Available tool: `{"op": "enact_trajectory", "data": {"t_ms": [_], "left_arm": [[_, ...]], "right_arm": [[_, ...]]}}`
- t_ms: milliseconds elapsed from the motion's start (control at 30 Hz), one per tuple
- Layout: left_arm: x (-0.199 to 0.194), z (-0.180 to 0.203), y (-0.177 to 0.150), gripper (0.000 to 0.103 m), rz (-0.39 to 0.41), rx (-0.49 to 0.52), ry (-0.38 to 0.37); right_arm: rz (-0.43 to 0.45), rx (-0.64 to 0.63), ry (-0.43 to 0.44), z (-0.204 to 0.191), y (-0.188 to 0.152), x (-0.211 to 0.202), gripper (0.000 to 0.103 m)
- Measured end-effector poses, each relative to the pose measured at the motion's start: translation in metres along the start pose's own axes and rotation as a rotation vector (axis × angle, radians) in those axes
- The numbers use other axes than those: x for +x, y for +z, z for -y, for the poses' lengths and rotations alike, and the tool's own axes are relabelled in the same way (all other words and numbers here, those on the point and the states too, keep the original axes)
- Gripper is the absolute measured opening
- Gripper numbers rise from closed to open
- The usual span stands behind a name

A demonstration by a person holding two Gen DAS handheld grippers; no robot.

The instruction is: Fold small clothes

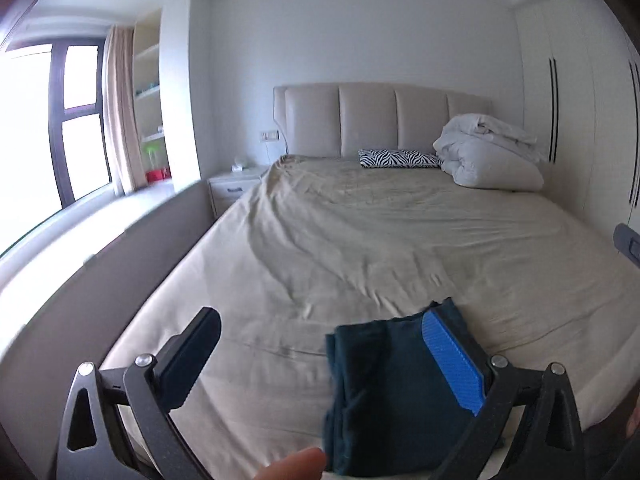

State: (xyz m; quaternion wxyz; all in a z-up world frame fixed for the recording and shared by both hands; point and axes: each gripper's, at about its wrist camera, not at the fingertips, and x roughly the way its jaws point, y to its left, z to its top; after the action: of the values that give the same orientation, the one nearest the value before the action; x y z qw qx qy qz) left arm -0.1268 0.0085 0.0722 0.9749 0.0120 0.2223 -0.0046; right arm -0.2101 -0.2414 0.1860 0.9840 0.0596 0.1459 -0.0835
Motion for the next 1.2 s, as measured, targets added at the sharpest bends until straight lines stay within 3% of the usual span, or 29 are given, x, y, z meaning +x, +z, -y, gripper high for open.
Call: {"op": "enact_trajectory", "data": {"t_ms": [67,233,533,800,1200], "left_arm": [[-0.004,-0.002,-0.002,0.103,-0.028,-0.012,0.017],[-0.005,-0.003,-0.010,0.103,-0.065,-0.020,0.010],[0.004,0.000,-0.024,0.103,-0.117,-0.004,0.004],[0.016,-0.002,-0.035,0.103,-0.147,0.004,0.020],[0.028,-0.006,-0.043,0.103,-0.180,0.003,0.028]], "right_arm": [[-0.051,-0.005,-0.020,-0.002,0.008,-0.007,0.103],[-0.201,0.056,0.026,-0.002,0.008,-0.016,0.103],[-0.328,-0.020,0.030,-0.028,-0.040,-0.007,0.103],[-0.364,-0.088,0.000,-0.048,-0.068,0.023,0.103],[-0.412,-0.079,0.007,-0.051,-0.078,0.043,0.103]]}}
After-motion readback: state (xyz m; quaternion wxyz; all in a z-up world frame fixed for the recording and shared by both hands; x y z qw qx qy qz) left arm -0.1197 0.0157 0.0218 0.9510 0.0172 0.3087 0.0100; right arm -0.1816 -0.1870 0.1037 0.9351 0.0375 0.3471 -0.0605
